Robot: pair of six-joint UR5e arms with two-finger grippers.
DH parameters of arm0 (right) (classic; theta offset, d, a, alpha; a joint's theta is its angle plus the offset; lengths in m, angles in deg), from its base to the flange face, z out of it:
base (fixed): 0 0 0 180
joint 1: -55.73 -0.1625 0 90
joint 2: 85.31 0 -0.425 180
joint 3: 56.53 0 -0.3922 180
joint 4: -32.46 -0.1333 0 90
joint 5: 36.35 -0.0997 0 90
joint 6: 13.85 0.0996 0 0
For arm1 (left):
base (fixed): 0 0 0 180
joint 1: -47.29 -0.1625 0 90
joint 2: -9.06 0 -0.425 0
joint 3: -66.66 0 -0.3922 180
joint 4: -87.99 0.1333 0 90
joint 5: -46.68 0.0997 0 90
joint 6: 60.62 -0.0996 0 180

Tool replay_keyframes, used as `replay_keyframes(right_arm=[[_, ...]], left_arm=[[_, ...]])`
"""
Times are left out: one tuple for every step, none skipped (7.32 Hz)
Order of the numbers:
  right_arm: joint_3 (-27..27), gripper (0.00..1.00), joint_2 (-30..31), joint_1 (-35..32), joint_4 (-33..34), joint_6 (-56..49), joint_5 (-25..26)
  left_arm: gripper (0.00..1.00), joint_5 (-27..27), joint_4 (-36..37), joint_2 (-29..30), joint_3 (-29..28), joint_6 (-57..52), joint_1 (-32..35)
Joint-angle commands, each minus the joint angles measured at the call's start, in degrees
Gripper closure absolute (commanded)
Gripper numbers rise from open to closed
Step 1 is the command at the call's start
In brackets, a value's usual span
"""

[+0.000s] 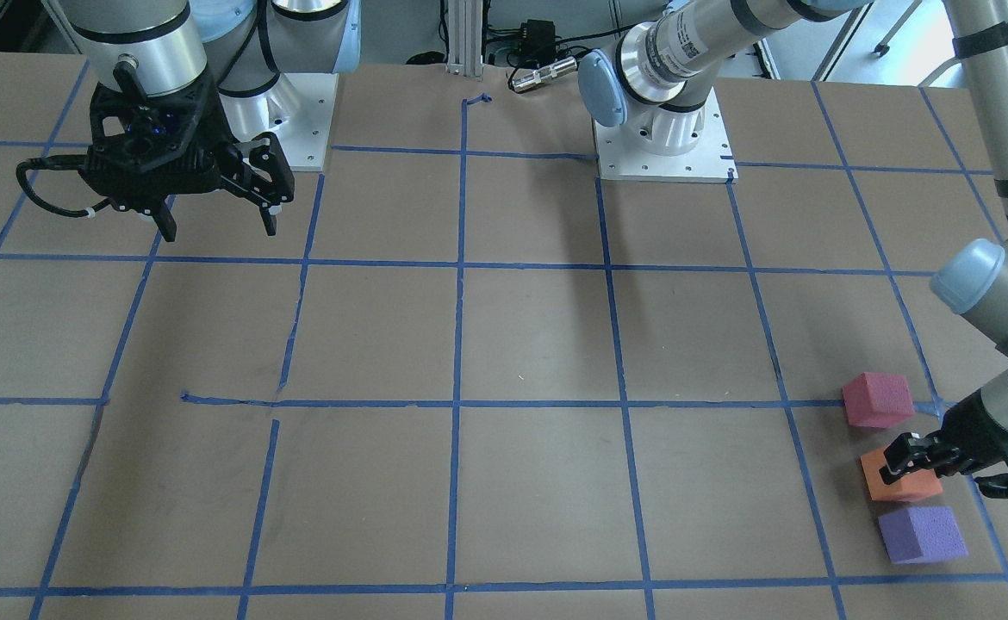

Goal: Arrange blocks in a line
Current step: 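Lower the orange cube into line and open the left gripper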

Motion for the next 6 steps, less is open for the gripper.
replay_keyframes(right_arm=[[0.02, 0.00, 0.00, -0.05, -0.09, 0.00, 0.00], [0.02, 0.00, 0.00, -0.05, -0.09, -0.09, 0.00], [0.02, 0.00, 0.00, -0.05, -0.17, 0.00, 0.00], [0.02, 0.00, 0.17, -0.05, -0.17, 0.00, 0.00], [0.02, 0.00, 1.39, -0.05, -1.13, 0.00, -0.09], [0.02, 0.00, 3.15, -0.05, -1.23, 0.00, -0.18]], left_arm=[[0.04, 0.33, -0.67, -1.71, 0.06, -0.12, 0.00], [0.00, 1.37, -1.90, -3.64, 0.32, -0.12, 0.35], [0.00, 5.47, -10.70, -7.58, -0.20, 0.14, 0.70], [0.00, 6.64, -19.31, -12.84, -0.55, 1.19, 1.23], [0.00, 6.57, -29.06, -18.81, -0.65, 3.64, 1.32], [0.00, 2.74, -38.29, -24.44, -0.56, 7.14, 2.19]])
